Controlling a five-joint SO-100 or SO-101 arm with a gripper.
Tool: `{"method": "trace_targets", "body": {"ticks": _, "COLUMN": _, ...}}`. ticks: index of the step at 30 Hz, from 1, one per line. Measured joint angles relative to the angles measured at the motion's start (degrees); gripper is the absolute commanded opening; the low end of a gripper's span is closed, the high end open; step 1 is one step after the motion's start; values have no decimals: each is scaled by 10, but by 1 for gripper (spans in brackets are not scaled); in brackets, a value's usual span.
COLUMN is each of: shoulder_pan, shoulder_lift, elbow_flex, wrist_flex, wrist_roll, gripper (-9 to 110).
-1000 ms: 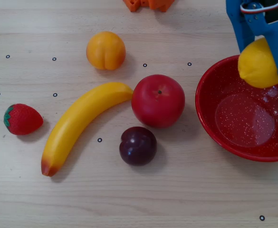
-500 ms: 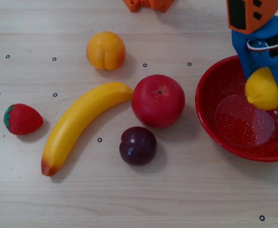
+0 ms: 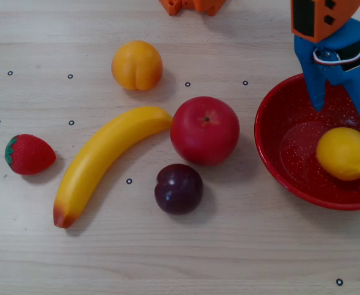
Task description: Put the lemon in the red bowl.
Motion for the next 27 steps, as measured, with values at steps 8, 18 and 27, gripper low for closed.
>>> {"method": "trace_targets", "body": {"ticks": 8, "shoulder_pan": 0, "shoulder_lift": 0, "elbow_flex": -71, "wrist_flex": 67, "wrist_roll": -11, "gripper": 11}}
{"method": "trace_targets", "body": {"ticks": 18, "shoulder_pan": -56, "shoulder_lift": 76, "elbow_flex": -104, "wrist_flex": 157, "wrist_roll": -15, "gripper": 0}}
{"method": "trace_targets", "body": {"ticks": 27, "shoulder_pan": -127, "shoulder_lift": 303, "elbow_flex": 95, "wrist_flex": 96, "wrist_roll": 14, "gripper": 0}}
